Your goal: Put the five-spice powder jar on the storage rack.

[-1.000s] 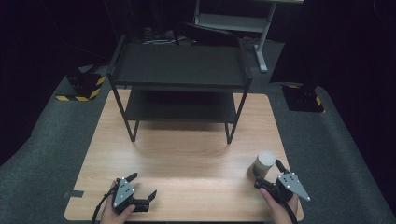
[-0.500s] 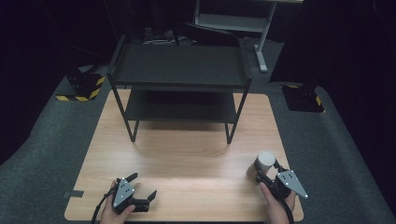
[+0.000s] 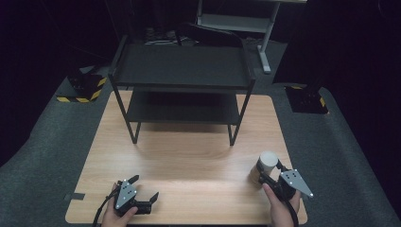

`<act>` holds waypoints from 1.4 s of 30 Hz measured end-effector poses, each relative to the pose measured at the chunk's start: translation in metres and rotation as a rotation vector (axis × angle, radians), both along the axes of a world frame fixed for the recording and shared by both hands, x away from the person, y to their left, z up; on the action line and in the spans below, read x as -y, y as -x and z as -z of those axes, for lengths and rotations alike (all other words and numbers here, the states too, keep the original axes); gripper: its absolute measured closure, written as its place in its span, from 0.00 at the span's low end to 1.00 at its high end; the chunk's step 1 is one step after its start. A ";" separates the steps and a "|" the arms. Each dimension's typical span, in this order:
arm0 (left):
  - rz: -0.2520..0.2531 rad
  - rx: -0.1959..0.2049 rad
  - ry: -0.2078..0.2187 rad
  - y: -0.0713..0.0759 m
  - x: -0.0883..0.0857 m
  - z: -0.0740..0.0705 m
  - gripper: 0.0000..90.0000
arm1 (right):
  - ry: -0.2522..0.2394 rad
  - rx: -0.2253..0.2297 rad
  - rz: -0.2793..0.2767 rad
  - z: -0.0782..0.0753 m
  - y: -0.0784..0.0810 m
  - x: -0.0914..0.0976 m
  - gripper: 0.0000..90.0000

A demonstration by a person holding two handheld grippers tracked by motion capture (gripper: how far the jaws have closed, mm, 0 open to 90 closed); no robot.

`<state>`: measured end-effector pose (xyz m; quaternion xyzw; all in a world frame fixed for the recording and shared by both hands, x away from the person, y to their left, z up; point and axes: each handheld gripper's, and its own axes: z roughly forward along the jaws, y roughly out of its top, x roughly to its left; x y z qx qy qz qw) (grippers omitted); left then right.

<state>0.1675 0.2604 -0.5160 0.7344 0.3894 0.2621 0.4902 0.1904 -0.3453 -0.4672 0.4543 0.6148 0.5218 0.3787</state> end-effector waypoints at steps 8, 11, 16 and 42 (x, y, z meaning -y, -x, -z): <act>-0.003 -0.016 -0.022 -0.002 0.003 -0.004 0.01 | 0.005 0.029 -0.034 -0.032 -0.002 -0.010 0.38; -0.008 -0.021 -0.021 -0.002 0.003 -0.004 0.01 | -0.003 0.031 -0.045 -0.041 -0.004 -0.014 0.38; -0.006 -0.023 -0.020 -0.002 0.003 -0.004 0.01 | 0.001 0.044 -0.073 -0.060 -0.011 -0.026 0.38; 0.018 -0.011 -0.005 -0.002 -0.002 -0.002 0.01 | 0.031 0.072 -0.255 -0.125 -0.074 -0.133 0.38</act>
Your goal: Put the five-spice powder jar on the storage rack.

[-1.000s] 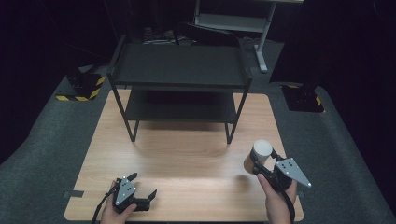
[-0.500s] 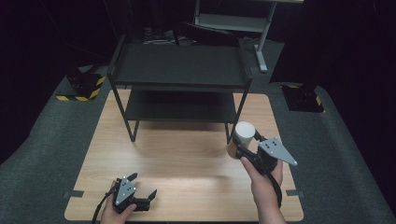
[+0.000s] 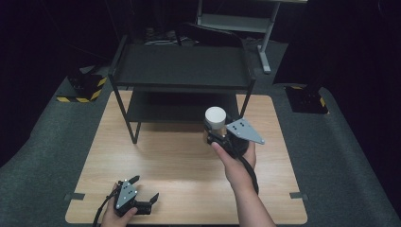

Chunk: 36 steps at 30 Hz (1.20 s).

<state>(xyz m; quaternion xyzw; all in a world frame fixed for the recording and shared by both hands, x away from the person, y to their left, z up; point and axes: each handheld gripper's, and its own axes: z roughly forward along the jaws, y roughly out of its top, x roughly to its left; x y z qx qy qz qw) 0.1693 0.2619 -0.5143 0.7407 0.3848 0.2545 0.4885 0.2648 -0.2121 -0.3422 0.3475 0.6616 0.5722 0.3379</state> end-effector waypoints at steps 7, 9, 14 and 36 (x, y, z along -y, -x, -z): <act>0.010 0.005 -0.002 0.000 -0.001 0.000 0.01 | 0.005 -0.002 -0.016 -0.005 -0.016 -0.015 0.38; 0.014 0.006 -0.001 0.000 -0.002 0.000 0.01 | 0.007 -0.006 -0.012 -0.007 -0.021 -0.018 0.38; 0.018 0.005 0.001 0.000 -0.003 0.001 0.01 | 0.015 -0.002 0.005 -0.008 -0.032 -0.024 0.38; 0.019 0.007 0.005 0.000 -0.003 0.001 0.01 | -0.015 0.018 0.093 -0.001 -0.082 -0.040 0.38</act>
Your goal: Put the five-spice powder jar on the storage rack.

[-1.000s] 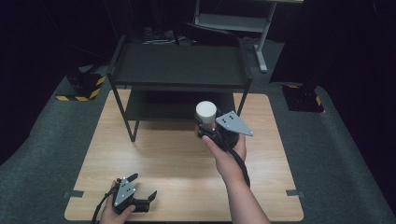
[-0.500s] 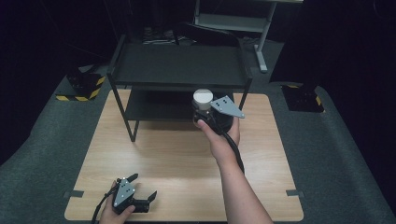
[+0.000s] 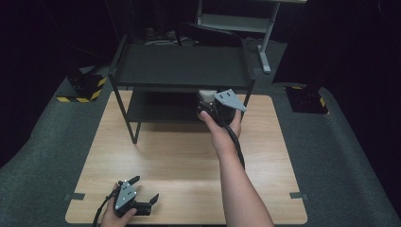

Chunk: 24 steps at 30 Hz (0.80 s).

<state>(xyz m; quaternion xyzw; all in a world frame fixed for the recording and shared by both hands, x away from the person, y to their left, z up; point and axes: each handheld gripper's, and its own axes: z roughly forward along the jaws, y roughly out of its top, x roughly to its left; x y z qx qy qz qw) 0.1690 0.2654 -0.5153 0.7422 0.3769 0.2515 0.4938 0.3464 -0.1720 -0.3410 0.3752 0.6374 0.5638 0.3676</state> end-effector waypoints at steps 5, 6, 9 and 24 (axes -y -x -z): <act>0.002 0.000 0.002 0.000 0.000 0.000 0.01 | 0.004 0.009 0.026 0.007 -0.008 -0.003 0.38; 0.003 0.000 0.002 0.000 0.000 0.000 0.01 | -0.007 0.010 0.025 0.008 -0.009 -0.002 0.38; 0.003 0.001 0.002 0.000 -0.001 0.000 0.01 | -0.019 0.012 0.022 0.010 -0.012 -0.001 0.38; 0.006 0.002 -0.002 0.000 -0.001 0.000 0.01 | -0.060 0.037 0.018 0.023 -0.011 0.005 0.38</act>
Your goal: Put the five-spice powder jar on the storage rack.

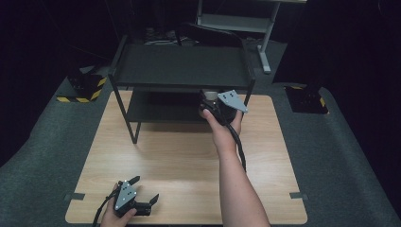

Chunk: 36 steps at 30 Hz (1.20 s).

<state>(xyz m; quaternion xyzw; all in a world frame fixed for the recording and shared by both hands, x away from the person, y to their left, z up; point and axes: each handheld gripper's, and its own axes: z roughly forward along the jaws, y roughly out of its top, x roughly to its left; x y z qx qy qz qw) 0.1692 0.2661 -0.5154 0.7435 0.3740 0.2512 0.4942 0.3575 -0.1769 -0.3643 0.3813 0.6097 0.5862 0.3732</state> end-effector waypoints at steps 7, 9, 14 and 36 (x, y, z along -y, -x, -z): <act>0.000 -0.001 0.004 0.000 0.000 0.000 0.01 | -0.005 -0.004 -0.010 -0.001 -0.001 0.002 0.37; -0.001 -0.001 0.004 0.000 0.000 0.000 0.01 | -0.005 -0.007 -0.029 -0.001 -0.003 0.005 0.32; 0.001 -0.002 0.004 0.000 0.000 0.000 0.01 | -0.010 -0.014 -0.024 -0.002 -0.003 0.006 0.15; 0.005 -0.006 0.011 -0.001 -0.001 0.000 0.01 | -0.019 0.048 -0.158 0.014 0.034 0.044 0.00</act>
